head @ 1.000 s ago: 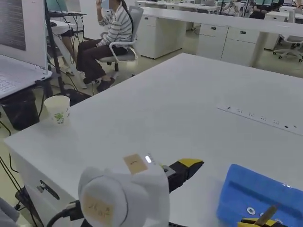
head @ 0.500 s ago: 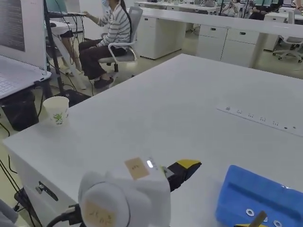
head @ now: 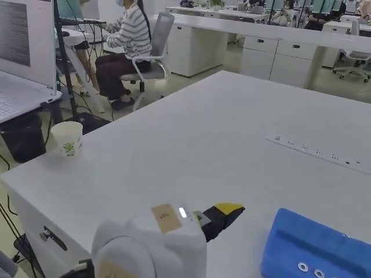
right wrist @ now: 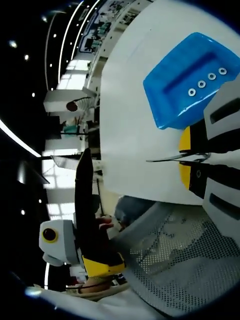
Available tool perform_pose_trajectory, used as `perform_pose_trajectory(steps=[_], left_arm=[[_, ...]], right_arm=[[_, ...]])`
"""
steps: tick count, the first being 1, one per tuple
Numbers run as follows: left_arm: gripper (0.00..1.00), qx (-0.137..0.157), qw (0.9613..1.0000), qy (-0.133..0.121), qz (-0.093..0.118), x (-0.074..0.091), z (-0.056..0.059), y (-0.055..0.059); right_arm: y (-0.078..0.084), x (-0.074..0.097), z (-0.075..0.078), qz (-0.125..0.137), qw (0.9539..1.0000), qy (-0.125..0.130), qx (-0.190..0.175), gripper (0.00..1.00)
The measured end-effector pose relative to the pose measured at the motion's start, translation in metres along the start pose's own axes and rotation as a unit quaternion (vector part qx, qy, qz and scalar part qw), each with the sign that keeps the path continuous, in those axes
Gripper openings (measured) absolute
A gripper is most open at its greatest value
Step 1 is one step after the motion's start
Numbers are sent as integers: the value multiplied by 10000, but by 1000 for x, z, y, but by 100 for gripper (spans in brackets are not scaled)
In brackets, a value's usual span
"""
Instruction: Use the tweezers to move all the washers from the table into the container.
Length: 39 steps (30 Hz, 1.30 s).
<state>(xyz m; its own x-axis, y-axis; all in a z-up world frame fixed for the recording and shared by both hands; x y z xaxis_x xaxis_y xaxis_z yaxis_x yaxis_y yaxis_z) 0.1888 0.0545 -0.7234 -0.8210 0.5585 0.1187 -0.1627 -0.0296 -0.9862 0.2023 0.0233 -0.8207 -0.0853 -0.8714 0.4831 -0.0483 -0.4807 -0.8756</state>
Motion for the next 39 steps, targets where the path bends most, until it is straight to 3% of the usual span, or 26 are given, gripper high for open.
perform_pose_trajectory(steps=[5,11,15,23,26,39], left_arm=[[88,4,10000,-25,-27,0,-1,1],[87,21,10000,-60,-20,0,-2,1],[87,16,10000,-66,-22,0,-2,1],[86,72,9999,-104,22,1,-4,-1],[86,66,9999,-103,5,1,-4,0],[86,96,9998,-138,42,2,-4,-1]], right_arm=[[0,1,9,125,9986,114,-510,2],[3,7,23,154,9889,261,-1454,3],[-4,13,29,292,9880,265,-1491,3],[-29,26,36,748,9792,170,-1876,3],[-35,28,37,778,9786,6,-1907,3],[-61,31,58,1010,9798,50,-1727,3]])
Point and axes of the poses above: the centre of the closed fingertips' face, and the gripper's own axes: x roughly backward along the fingers, z roughly to its right, y roughly out of its underside, the point moved 2 cm from there along x, roughly backward along the fingers, and after that the axes turned 2 degrees about x, right-handed, at the moved point
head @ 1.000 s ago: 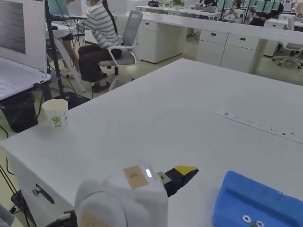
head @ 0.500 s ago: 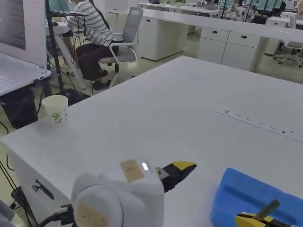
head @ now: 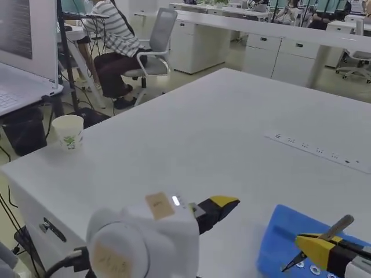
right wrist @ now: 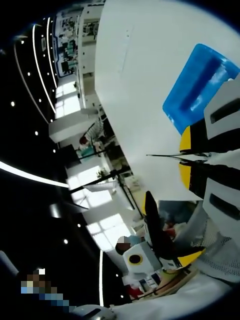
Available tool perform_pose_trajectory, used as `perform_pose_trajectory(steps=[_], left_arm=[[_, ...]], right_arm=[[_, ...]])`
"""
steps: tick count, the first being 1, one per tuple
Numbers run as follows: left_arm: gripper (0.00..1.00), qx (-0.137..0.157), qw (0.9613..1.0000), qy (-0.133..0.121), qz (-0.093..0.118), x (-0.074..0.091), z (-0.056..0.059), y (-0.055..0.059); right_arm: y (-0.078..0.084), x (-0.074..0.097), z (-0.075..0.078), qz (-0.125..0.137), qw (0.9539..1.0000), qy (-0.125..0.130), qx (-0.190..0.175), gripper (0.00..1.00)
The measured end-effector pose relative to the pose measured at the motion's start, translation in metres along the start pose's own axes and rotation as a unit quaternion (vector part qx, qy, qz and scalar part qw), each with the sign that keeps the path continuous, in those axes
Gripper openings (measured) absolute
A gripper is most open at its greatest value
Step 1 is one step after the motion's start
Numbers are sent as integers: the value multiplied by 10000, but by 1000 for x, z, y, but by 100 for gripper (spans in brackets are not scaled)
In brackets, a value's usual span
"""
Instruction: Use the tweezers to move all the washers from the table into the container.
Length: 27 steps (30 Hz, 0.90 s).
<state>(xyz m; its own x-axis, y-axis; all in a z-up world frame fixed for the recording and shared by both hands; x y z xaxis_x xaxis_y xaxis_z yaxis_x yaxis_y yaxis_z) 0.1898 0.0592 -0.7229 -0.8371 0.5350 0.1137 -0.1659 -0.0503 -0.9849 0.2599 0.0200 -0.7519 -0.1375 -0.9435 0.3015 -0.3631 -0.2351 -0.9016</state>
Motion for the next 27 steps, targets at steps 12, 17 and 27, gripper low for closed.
perform_pose_trajectory(steps=[12,17,27], left_arm=[[85,26,10000,16,-1,0,0,0],[85,35,10000,18,5,0,0,0],[85,15,9999,95,-47,-1,3,2]], right_arm=[[-1,-11,24,-23,9994,204,-264,3],[2,-17,36,-97,9987,329,-370,3],[10,-28,52,-272,9979,488,-326,3]])
Point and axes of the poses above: the centre of the closed fingertips' face, and the gripper's own axes: x roughly backward along the fingers, z roughly to its right, y roughly out of its underside, the point moved 2 cm from there along x, roughly backward along the fingers, and after that the axes turned 2 degrees about x, right-handed, at the moved point
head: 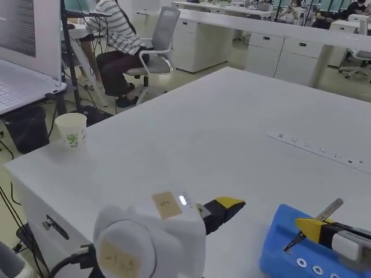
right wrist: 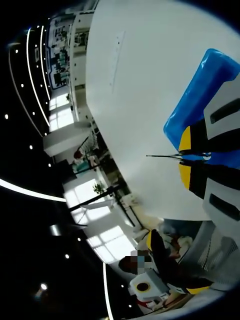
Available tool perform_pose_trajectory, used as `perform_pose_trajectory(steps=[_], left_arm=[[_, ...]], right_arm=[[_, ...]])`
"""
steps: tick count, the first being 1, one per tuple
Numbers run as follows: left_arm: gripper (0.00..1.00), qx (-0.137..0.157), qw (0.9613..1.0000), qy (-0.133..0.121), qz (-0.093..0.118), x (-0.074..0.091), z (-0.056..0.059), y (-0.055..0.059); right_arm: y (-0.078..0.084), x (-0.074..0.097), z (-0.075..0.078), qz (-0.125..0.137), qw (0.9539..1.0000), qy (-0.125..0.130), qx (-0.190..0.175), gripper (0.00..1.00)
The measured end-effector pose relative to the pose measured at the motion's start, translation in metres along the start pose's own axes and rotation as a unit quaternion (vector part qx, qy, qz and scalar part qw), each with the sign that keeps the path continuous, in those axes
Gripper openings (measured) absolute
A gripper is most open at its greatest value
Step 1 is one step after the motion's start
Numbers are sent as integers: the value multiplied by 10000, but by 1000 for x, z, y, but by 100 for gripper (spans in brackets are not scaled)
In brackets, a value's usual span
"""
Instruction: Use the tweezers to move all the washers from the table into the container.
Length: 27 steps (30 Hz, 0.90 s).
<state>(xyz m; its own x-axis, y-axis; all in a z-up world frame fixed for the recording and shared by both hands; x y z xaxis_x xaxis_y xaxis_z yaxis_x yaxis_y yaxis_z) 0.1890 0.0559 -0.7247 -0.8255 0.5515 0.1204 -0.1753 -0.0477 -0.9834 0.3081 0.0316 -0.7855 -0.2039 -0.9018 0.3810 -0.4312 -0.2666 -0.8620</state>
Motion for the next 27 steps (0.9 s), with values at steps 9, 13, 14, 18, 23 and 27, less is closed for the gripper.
perform_pose_trajectory(steps=[9,13,14,18,23,27], left_arm=[[84,16,10000,-22,-29,0,-1,1],[84,1,10000,-24,-68,0,-1,2],[84,1,10000,-24,-70,0,0,2],[84,0,10000,-20,-92,-1,0,3],[84,7,9999,-30,-117,-1,0,4],[84,5,9999,-20,-145,-1,1,5]], right_arm=[[10,-8,10,-222,9996,167,53,3],[12,-11,13,-293,9993,214,113,3],[13,-12,13,-306,9992,222,134,3],[15,-13,14,-370,9988,237,227,3],[19,-16,14,-459,9981,233,352,3],[19,-17,14,-482,9976,244,432,3]])
Point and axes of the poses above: the centre of the closed fingertips' face, and the gripper's own axes: x roughly backward along the fingers, z roughly to its right, y roughly out of its underside, the point moved 2 cm from there along x, roughly backward along the fingers, and after that the axes turned 2 degrees about x, right-handed, at the moved point
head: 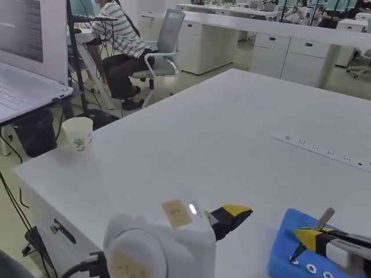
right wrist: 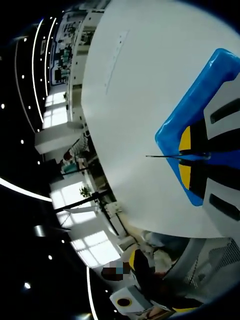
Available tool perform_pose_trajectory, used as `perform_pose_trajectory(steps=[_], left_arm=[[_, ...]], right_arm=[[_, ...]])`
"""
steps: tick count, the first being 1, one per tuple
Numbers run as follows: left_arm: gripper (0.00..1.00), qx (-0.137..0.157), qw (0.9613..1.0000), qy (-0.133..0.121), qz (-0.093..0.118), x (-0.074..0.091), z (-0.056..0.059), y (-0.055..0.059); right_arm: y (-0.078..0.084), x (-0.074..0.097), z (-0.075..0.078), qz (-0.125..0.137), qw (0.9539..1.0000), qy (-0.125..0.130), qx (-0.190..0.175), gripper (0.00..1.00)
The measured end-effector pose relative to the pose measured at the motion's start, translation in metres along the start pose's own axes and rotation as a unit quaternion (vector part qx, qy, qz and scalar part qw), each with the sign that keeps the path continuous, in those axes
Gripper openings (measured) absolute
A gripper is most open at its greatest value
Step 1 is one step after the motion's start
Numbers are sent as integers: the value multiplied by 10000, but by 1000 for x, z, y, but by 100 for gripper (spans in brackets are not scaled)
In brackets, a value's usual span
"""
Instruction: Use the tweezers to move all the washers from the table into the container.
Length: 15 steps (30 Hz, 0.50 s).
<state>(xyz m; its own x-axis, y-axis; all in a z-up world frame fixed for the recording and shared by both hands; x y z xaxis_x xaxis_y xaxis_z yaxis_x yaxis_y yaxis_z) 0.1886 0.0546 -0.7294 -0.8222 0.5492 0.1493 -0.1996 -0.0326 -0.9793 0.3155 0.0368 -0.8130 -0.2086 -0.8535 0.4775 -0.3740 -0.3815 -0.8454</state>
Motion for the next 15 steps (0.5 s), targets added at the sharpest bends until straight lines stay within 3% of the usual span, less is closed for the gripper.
perform_pose_trajectory(steps=[8,13,15], left_arm=[[84,54,10000,-6,-15,0,-1,1],[83,224,9993,69,-275,-2,-1,9],[83,306,9991,91,-289,-2,-3,9]], right_arm=[[1,0,-4,-33,9994,-2,351,3],[2,1,-6,-65,9982,-53,595,4],[-1,2,-5,-8,9981,-74,614,4]])
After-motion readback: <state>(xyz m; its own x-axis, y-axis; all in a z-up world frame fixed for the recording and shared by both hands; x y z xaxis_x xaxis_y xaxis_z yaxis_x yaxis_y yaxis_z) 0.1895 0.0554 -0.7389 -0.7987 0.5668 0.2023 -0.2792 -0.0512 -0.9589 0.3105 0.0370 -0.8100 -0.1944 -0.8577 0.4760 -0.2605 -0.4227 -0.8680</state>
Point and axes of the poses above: the centre of the closed fingertips' face, and the gripper's own axes: x roughly backward along the fingers, z roughly to its right, y roughly out of its underside, the point moved 2 cm from there along x, roughly backward along the fingers, and after that the axes turned 2 degrees about x, right-handed, at the moved point
